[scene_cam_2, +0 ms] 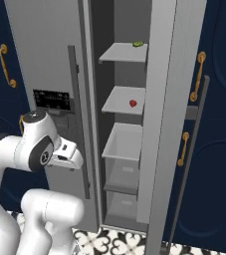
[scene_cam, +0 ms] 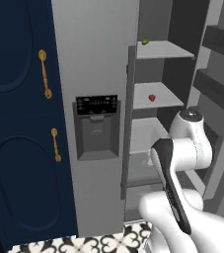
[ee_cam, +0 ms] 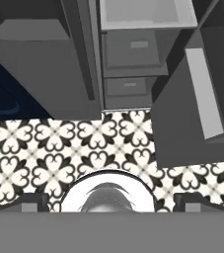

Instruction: Take the strawberry from the fridge and place it on top of the pancake, located on the dining counter.

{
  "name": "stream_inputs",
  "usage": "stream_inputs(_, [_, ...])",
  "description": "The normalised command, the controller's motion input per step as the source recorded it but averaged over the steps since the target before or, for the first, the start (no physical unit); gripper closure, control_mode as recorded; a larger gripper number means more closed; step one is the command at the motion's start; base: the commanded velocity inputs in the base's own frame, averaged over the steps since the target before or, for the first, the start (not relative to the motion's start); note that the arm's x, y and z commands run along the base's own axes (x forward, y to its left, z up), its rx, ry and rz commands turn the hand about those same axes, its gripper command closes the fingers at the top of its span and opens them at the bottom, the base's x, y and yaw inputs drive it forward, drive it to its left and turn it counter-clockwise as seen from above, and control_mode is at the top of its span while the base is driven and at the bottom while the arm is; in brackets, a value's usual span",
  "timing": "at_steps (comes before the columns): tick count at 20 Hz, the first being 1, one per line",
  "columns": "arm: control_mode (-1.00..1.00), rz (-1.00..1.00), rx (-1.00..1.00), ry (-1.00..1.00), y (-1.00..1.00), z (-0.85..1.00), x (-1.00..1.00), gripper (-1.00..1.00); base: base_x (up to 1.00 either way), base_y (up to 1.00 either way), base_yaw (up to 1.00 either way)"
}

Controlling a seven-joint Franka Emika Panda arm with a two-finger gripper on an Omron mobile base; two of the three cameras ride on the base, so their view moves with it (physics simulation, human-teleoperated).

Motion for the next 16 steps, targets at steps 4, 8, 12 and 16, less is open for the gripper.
stream_inputs(4, [-1.0,0.0,0.0,0.0,0.0,0.0,0.0,-1.0,0.0,0.0,0.0])
stream_inputs(8, [-1.0,0.0,0.0,0.0,0.0,0.0,0.0,-1.0,0.0,0.0,0.0])
stream_inputs(12, [1.0,0.0,0.0,0.0,0.0,0.0,0.08,-1.0,0.26,0.0,0.0])
stream_inputs(16, [1.0,0.0,0.0,0.0,0.0,0.0,0.0,-1.0,0.75,0.0,0.0])
